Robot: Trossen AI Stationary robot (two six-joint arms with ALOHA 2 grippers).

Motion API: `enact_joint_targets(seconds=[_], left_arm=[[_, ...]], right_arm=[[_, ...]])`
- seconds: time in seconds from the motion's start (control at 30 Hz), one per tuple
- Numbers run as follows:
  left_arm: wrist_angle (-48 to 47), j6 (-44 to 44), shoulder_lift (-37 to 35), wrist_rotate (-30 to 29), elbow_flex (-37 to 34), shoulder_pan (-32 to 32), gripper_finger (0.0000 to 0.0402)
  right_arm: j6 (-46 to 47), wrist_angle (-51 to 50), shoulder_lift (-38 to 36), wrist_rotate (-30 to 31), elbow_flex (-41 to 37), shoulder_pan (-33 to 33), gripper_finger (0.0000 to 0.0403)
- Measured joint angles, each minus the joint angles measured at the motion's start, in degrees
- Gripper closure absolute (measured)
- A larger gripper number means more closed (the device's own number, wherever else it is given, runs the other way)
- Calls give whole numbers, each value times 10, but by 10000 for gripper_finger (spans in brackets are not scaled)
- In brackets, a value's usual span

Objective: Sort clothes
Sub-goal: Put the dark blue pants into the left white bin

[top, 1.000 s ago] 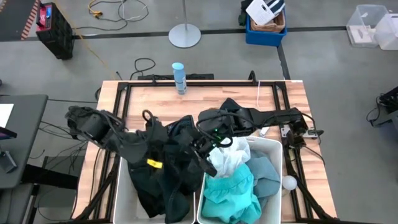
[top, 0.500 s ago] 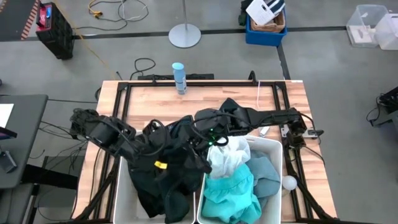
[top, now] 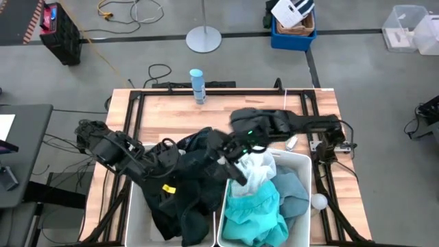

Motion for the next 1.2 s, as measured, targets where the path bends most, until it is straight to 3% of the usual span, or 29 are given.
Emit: enact_joint_targets(seconds=[0.27, 0.4, 0.53, 0.67, 0.93, 1.07, 1.2], left_arm=[[164, 194, 0, -97, 0, -6, 217], [108, 244, 26, -96, 2, 19, 214], [-3, 217, 70, -58, 0, 52, 208], [-4, 214, 99, 27, -9, 72, 215], [-8, 163, 111, 119, -34, 93, 292], [-8, 155, 109, 119, -31, 94, 372], [24, 156, 96, 98, -12, 93, 387]], right_arm=[[-24, 8, -56, 1, 0, -13, 145], [-26, 15, -86, 3, 0, -20, 145], [-30, 17, -99, 30, 0, -21, 145], [-35, 15, -103, 49, 0, -18, 145], [-36, 10, -104, 64, 0, -8, 145], [-39, 11, -104, 64, 0, -8, 145], [-41, 10, -104, 64, 0, -10, 145]])
